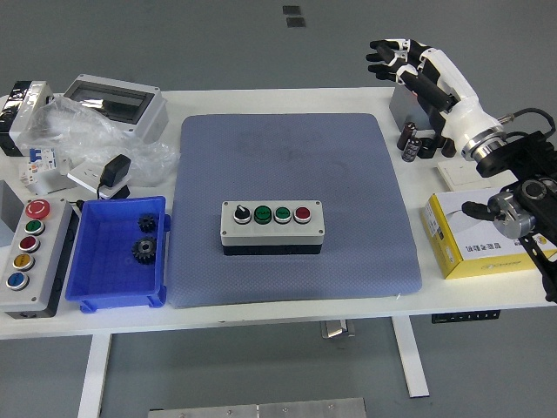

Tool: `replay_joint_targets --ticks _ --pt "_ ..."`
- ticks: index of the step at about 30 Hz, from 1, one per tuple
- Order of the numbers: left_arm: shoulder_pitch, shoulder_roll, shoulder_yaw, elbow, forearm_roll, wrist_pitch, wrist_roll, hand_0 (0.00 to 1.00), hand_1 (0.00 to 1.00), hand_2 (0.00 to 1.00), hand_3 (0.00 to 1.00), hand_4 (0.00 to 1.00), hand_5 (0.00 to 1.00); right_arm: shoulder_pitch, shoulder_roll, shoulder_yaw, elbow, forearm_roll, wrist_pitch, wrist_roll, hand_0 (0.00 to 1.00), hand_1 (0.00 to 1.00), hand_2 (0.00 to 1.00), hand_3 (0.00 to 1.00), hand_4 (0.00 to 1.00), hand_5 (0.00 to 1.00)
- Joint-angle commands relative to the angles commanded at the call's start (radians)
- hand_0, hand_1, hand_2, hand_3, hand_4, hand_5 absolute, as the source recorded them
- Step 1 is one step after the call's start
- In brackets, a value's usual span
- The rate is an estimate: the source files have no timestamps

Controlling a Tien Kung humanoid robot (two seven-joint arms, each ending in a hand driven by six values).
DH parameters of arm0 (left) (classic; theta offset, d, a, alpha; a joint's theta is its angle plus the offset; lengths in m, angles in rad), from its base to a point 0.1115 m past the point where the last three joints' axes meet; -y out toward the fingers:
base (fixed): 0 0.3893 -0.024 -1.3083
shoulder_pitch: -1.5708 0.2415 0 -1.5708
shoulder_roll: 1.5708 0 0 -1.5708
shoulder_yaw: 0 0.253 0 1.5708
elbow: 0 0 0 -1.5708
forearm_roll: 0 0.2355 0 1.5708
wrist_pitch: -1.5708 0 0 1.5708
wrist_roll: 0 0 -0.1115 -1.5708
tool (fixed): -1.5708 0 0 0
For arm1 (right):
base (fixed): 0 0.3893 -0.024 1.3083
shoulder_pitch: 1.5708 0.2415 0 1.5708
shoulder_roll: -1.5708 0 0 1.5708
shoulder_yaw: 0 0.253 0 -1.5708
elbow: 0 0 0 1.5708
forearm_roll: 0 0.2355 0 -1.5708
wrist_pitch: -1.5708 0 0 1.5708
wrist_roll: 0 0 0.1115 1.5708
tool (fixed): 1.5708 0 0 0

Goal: Pick up the button,place it on the desk,press the button,press the button

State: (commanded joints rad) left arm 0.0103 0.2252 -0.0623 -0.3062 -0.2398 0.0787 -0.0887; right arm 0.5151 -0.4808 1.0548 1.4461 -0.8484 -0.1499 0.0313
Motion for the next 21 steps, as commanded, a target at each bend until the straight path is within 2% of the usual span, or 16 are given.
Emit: replay_joint_targets --ticks 2,3,8,9,10,16,20,21 --pt "0.001 -0.001 0.000 0.000 0.000 0.000 0.001 0.660 0.655 0.603 0.585 0.590 0.158 -0.013 0.006 0.015 -0.002 0.034 -0.002 -0.001 0.761 0.698 0.695 0.693 0.888 0.761" --pt "0.002 -0.002 0.001 0.000 0.000 0.000 0.001 0.660 0.655 0.604 0.585 0.592 0.157 -0.019 0.009 0.022 -0.002 0.051 -0.001 -0.002 0.758 0.708 0.711 0.707 0.900 0.799" --pt "0.004 -0.005 0.001 0.001 0.001 0.001 0.002 0.660 0.655 0.604 0.585 0.592 0.157 -0.048 0.024 0.054 0.013 0.152 0.003 -0.009 0.758 0.708 0.711 0.707 0.900 0.799" --pt "0.004 -0.005 0.001 0.001 0.001 0.001 0.002 0.660 0.654 0.604 0.586 0.594 0.160 -0.051 0.025 0.057 0.017 0.167 0.002 -0.009 0.759 0.736 0.774 0.741 0.901 0.805" --pt "0.005 -0.005 0.001 0.001 0.001 0.001 0.002 0.660 0.654 0.604 0.586 0.594 0.160 -0.055 0.024 0.058 0.027 0.177 -0.007 -0.012 0.759 0.736 0.774 0.741 0.901 0.805" --pt "0.005 -0.006 0.001 0.002 0.004 0.001 0.003 0.660 0.654 0.605 0.586 0.596 0.161 -0.073 0.002 0.016 0.143 0.049 -0.076 -0.038 0.760 0.736 0.774 0.718 0.913 0.803" --pt "0.006 -0.007 0.002 0.002 0.004 0.001 0.004 0.660 0.654 0.605 0.586 0.596 0.161 -0.069 -0.017 -0.046 0.224 -0.097 -0.114 -0.076 0.760 0.736 0.774 0.718 0.913 0.803" --pt "0.006 -0.007 0.003 0.002 0.004 0.001 0.004 0.658 0.654 0.604 0.587 0.603 0.169 -0.064 -0.022 -0.064 0.243 -0.134 -0.116 -0.086 0.713 0.628 0.620 0.600 0.907 0.759"
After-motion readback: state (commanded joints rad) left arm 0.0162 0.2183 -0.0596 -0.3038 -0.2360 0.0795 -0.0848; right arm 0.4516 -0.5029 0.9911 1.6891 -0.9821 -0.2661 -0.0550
